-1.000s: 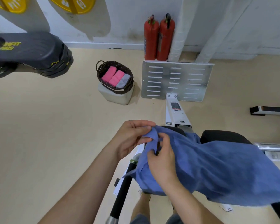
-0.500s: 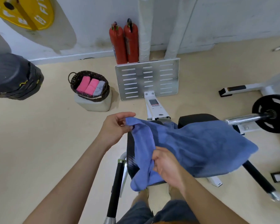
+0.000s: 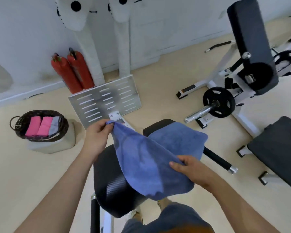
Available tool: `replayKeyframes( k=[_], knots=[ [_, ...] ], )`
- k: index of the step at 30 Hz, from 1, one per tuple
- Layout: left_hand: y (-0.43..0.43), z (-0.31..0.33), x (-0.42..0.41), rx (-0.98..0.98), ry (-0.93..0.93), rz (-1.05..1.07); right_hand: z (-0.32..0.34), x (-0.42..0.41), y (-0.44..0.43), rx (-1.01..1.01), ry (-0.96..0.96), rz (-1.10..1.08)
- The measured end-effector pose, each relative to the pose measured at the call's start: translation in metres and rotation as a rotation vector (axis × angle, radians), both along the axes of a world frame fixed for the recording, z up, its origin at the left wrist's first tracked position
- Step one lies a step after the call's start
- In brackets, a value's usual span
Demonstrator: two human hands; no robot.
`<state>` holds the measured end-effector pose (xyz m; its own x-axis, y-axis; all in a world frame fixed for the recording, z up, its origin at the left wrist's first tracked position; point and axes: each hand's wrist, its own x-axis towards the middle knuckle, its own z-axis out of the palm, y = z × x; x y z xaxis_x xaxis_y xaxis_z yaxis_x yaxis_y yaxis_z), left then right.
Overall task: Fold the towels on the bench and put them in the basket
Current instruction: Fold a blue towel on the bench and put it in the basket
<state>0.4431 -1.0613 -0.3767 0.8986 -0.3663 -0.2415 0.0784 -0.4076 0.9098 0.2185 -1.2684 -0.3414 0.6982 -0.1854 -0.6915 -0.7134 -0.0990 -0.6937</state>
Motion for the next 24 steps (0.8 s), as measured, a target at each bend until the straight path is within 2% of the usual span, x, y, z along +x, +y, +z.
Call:
replayKeyframes(
  k=[3, 9, 14, 17, 20, 22, 24],
  knots=[
    [-0.042, 0.005, -0.001, -0.150, 0.064, 0.020, -0.003, -0.008, -0.038, -0.075, 0.008, -0.057],
    [-0.126, -0.008, 0.000, -0.124, 0.090, -0.041, -0.031, -0.024, -0.111, -0.305, -0.038, -0.162],
    [-0.196, -0.029, -0.004, 0.022, 0.040, -0.182, -0.064, -0.032, -0.153, -0.529, 0.043, -0.197],
    [-0.230, -0.053, -0.010, 0.160, 0.039, -0.278, -0.092, -0.032, -0.172, -0.606, 0.269, -0.073],
    [-0.248, -0.083, -0.022, 0.382, 0.048, -0.460, -0.114, -0.024, -0.188, -0.587, 0.466, 0.038],
    [-0.247, -0.095, -0.033, 0.472, 0.053, -0.524, -0.117, -0.010, -0.199, -0.579, 0.447, -0.014],
    [-0.251, -0.102, -0.037, 0.492, 0.067, -0.530, -0.126, 0.013, -0.216, -0.448, 0.336, -0.135]
  ],
)
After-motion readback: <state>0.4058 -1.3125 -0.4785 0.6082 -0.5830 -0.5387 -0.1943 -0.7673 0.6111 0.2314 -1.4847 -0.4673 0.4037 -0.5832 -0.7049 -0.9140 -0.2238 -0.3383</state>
